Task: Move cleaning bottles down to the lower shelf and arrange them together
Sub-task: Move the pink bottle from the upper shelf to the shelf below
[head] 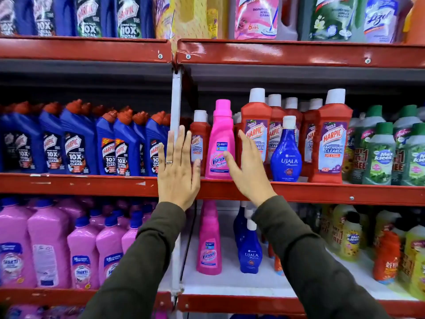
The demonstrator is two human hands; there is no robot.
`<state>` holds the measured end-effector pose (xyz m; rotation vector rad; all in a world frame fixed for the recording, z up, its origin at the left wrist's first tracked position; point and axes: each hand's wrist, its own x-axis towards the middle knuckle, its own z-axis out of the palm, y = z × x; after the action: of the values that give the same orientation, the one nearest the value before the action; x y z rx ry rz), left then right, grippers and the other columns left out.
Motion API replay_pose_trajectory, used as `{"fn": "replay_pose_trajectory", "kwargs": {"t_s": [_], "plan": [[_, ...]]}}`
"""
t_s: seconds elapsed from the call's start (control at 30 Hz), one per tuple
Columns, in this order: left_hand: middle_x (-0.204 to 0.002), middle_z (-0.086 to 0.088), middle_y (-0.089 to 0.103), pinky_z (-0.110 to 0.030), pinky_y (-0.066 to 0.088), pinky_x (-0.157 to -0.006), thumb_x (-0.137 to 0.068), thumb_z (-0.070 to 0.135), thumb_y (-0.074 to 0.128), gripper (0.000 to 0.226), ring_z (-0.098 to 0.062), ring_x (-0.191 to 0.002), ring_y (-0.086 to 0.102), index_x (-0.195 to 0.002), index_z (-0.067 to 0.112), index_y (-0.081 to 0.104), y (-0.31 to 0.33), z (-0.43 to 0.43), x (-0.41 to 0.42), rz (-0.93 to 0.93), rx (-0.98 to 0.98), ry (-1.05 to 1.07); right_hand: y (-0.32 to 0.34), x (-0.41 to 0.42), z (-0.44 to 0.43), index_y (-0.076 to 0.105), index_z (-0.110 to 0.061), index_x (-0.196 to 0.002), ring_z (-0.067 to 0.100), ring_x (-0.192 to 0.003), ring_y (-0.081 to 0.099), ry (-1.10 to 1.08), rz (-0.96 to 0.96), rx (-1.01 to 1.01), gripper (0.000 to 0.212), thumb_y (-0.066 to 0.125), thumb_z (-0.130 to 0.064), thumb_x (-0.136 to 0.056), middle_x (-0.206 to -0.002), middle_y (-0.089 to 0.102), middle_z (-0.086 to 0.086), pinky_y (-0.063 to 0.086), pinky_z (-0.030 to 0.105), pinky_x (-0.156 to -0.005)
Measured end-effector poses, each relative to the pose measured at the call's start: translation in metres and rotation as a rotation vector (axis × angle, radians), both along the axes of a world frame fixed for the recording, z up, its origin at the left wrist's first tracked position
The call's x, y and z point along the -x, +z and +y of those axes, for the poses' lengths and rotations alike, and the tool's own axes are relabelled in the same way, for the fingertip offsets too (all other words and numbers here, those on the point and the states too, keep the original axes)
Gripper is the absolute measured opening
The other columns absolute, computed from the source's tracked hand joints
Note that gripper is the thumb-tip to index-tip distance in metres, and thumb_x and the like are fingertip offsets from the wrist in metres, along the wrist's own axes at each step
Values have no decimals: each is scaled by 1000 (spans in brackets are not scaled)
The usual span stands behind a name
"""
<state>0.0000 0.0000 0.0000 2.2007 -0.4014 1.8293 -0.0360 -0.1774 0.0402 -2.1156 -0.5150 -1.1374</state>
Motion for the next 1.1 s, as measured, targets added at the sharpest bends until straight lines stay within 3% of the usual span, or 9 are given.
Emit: {"fn": "replay_pose_trajectory", "kwargs": {"t_s": [0.1,0.23,0.33,0.7,0.87,1.0,1.1], "plan": [[-174,-9,14,-52,8,-131,-106,29,31,63,-26,-162,5,-165,8,20,-9,12,-7,23,17,4,6,-11,8,19,-4,-157,23,-154,21,57,153,-113,69,52,-28,-101,-165,24,13,16,35,-126],[-174,-10,14,-50,11,-131,-106,30,29,64,-26,-162,4,-164,6,19,-25,20,-19,63,2,-10,9,-19,13,21,-8,-155,25,-140,47,146,283,-264,68,54,-26,-99,-155,44,13,39,47,-116],[-174,-9,15,-50,11,-131,-106,30,29,63,-24,-162,2,-164,7,20,-32,22,-26,63,1,8,11,-22,13,34,-10,-149,24,-127,59,198,329,-325,55,55,-21,-99,-143,56,11,48,46,-108],[-173,-11,20,-40,5,-132,-107,31,25,62,-26,-161,12,-163,5,22,-33,20,-30,42,-7,61,22,-10,13,42,-11,-143,22,-123,62,308,219,-436,48,58,-21,-99,-138,59,9,53,42,-104],[-173,-10,17,-40,5,-132,-108,32,23,62,-25,-161,11,-164,5,20,-34,20,-29,49,-9,65,32,3,11,43,-12,-142,16,-114,63,357,197,-437,45,56,-21,-100,-129,60,2,56,33,-96],[-174,-10,17,-43,7,-132,-108,32,23,62,-25,-161,9,-164,5,20,-33,21,-26,69,-16,46,19,12,10,46,-9,-141,10,-105,66,411,241,-459,45,58,-20,-99,-134,61,8,59,21,-83],[-173,-11,17,-40,3,-132,-108,32,24,62,-25,-161,9,-164,6,19,-35,22,-23,73,-12,37,-2,20,12,46,-8,-141,11,-107,67,446,261,-472,46,59,-18,-98,-134,62,8,59,23,-86]]}}
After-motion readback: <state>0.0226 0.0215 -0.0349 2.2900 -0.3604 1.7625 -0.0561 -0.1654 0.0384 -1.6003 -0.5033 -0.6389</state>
